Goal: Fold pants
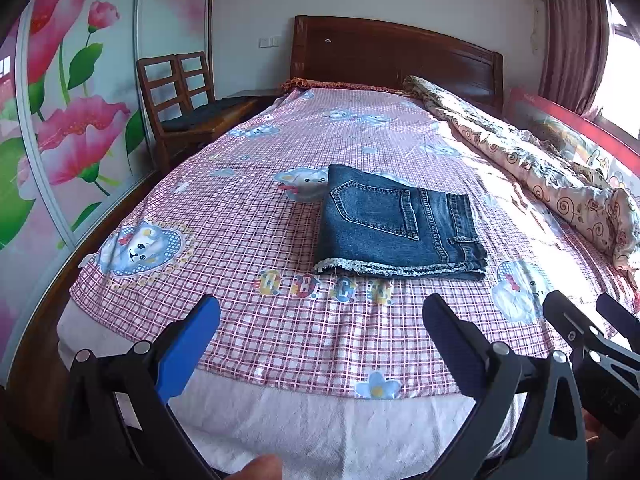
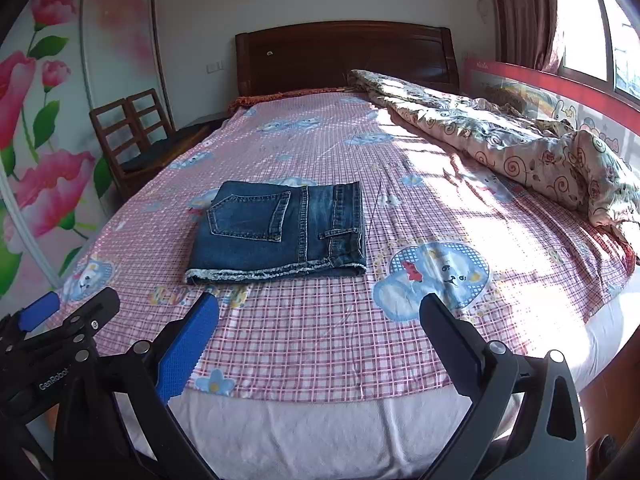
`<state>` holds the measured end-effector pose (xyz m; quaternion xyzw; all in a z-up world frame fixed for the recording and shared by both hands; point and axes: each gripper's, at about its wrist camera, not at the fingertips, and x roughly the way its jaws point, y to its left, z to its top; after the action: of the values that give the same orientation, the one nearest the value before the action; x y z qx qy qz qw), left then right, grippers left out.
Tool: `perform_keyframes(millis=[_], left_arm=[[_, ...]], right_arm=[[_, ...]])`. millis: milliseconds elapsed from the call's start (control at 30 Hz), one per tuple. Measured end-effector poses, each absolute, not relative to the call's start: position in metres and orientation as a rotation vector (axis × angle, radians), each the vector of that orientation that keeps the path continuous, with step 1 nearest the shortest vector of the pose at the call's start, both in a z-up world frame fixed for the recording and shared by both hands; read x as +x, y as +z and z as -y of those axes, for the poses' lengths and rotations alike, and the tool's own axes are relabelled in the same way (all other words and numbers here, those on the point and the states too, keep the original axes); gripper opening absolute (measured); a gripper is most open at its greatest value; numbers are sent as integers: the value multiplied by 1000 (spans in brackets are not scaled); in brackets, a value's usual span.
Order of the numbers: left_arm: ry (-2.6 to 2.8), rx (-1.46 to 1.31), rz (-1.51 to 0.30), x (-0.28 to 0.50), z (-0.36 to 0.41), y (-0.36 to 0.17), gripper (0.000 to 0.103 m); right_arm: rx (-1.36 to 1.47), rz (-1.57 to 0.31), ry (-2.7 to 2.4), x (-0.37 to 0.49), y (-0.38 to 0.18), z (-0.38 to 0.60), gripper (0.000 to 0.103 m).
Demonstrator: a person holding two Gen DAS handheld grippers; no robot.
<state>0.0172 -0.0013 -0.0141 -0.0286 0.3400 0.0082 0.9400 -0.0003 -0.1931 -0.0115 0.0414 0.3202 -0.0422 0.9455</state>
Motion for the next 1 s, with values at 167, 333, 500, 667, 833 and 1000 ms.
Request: perform_keyframes(millis=[167,333,500,667,833,1000], left_arm=[[-38,-74,-727,20,4,-19,101],[-34,-58,-729,19,7,-19,101],[39,-95,-781,23,1,-18,101],[37,-104,-768,22,-5,-18,101],[25,-93,-752,19,0,-16,101],[21,-93,-772,22,1,-19,101]], right_arm=[[75,-655,-84,-1,-12,192,100],[75,-657,-82,0,-13,192,100],[62,-664,-87,1,-15,191,100],[50,-666,-75,1,-16,188,100],[52,-666,-74,1,-15,187,100],[61,-667,-79,1,-16,189,100]])
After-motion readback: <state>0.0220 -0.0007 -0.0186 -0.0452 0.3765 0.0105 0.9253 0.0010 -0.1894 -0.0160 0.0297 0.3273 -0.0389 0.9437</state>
